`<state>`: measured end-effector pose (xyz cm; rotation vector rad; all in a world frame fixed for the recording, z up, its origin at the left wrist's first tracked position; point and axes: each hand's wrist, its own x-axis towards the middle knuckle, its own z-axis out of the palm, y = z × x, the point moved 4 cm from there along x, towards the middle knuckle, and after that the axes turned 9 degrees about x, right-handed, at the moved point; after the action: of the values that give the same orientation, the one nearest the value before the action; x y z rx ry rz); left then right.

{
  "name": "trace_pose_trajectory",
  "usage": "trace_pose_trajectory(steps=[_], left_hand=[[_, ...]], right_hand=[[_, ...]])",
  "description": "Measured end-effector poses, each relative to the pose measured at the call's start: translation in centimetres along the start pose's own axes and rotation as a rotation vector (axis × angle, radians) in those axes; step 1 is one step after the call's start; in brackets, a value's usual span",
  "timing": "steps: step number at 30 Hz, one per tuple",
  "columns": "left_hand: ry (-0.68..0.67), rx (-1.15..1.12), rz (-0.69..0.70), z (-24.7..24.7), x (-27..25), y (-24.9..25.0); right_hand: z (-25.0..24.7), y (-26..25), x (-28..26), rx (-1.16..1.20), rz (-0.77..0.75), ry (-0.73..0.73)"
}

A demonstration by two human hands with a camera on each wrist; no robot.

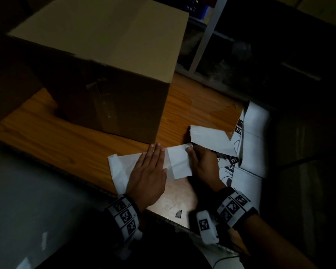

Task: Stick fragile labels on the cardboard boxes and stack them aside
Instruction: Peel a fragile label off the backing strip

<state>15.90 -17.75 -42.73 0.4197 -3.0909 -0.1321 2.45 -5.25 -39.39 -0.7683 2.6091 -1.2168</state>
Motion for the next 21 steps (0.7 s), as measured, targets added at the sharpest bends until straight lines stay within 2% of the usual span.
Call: trace_pose_trajectory(steps=[6,16,21], left_hand=[[0.001,0.011,0.004,-0.1,0.0,0.0],[-0.017,0.006,0.007,-0.1,0.0,-0.1],[-0.010,-0.009,0.010,-0.1,0.0,-0.1]], right_hand=[[-0.4,0.6,-0.3,0.016,0.000,0.020],[-1.6,0.5,0.1,0.071,-0.101,0.008],[-1.9,1.2,0.1,0.083,-0.047,0.001]])
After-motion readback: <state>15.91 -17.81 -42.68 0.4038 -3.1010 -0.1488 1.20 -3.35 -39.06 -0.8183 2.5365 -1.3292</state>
